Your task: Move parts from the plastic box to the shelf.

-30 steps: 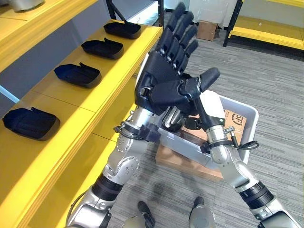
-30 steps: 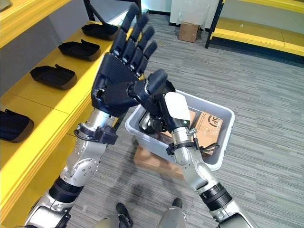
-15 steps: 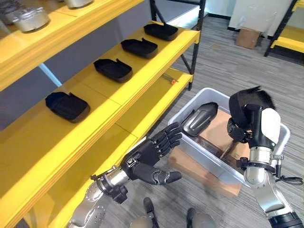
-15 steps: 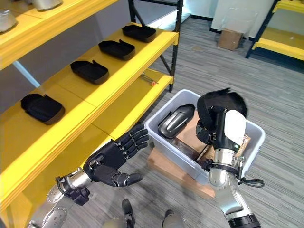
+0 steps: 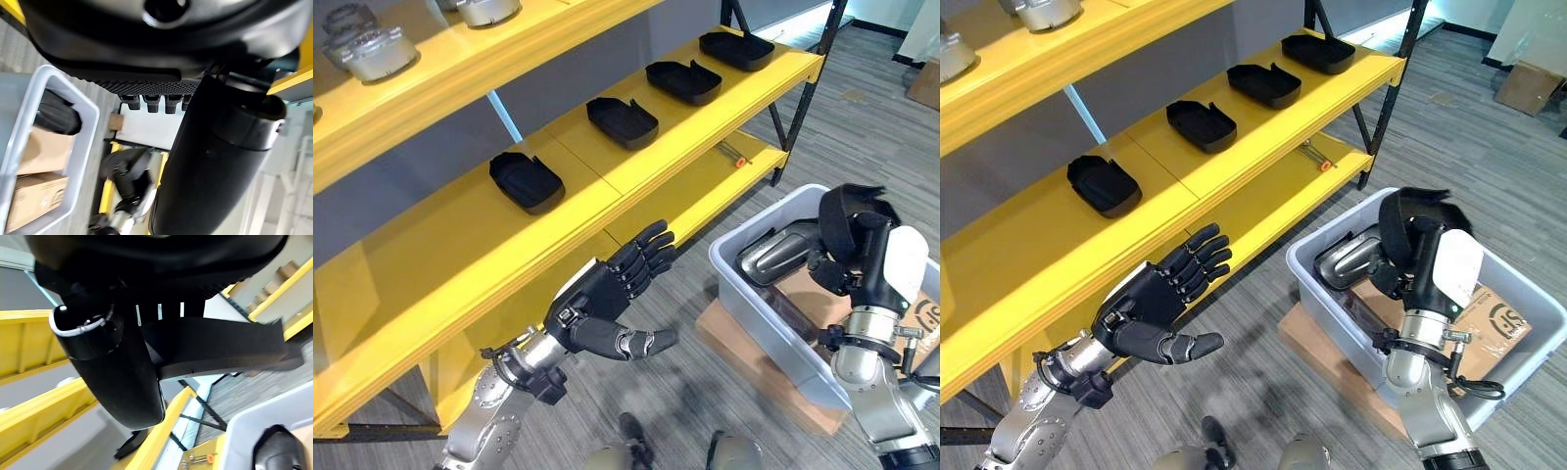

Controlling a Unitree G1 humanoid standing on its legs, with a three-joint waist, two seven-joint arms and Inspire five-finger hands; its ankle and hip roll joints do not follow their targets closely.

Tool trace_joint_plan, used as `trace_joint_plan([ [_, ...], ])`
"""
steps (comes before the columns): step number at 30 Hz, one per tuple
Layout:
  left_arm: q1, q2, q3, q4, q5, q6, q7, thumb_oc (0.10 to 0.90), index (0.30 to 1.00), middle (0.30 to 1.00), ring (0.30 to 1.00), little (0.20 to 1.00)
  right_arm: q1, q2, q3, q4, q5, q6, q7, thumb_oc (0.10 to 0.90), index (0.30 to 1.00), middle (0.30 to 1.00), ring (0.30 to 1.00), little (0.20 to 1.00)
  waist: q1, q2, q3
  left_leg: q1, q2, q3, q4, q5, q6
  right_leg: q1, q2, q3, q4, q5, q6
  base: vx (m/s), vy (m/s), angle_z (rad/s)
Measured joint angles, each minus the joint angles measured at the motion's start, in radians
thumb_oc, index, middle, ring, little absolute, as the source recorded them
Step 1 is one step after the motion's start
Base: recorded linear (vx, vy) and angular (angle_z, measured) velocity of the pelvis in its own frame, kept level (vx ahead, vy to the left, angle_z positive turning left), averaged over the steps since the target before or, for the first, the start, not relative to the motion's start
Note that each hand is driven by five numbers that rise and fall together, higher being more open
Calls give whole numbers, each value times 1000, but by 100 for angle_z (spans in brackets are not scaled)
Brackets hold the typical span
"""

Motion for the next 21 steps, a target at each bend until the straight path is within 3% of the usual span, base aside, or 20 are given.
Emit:
trace_joint_plan([
  [1,-12,-1,-2,15,0,0,0,900,1000,1000,1000,1000,-15,-4,-3,1,-1,0,-1,400,300,300,300,300,-7,3,-2,21,18,2,-8,4,-8,-4,-8,-2,-5,9,8,-88,228,20],
  [3,-30,-2,-6,36,0,3,13,900,1000,1000,1000,1000,-26,-18,-3,0,-6,0,-2,400,300,300,300,300,-13,15,-4,51,8,-1,-50,71,-21,-2,-22,-8,-2,23,30,-102,289,34],
  [8,-17,4,10,35,-5,6,19,900,1000,1000,1000,1000,-53,-18,44,8,-77,-22,25,400,300,300,300,300,17,22,-4,70,-88,-7,-110,59,6,47,-89,-23,-40,66,53,-80,262,53],
  [12,-3,8,35,30,-11,29,19,900,1000,1000,1000,1000,-85,-19,94,5,-150,-91,82,400,300,300,300,300,54,31,-5,57,-109,-37,-159,56,7,82,-81,-28,-116,96,106,-63,190,39],
  [16,60,8,55,27,-14,46,12,900,1000,1000,1000,1000,-88,-23,123,-2,-266,-146,104,400,300,300,300,300,78,35,-5,43,-109,-62,-163,65,5,104,-76,-47,-158,124,120,-52,90,20],
  [21,99,8,61,26,-43,48,-29,900,1000,1000,1000,1000,-93,-75,127,-74,-314,-193,181,400,300,300,300,300,100,39,-8,28,-108,-83,-200,89,15,118,-54,-70,-219,162,117,-8,43,12],
])
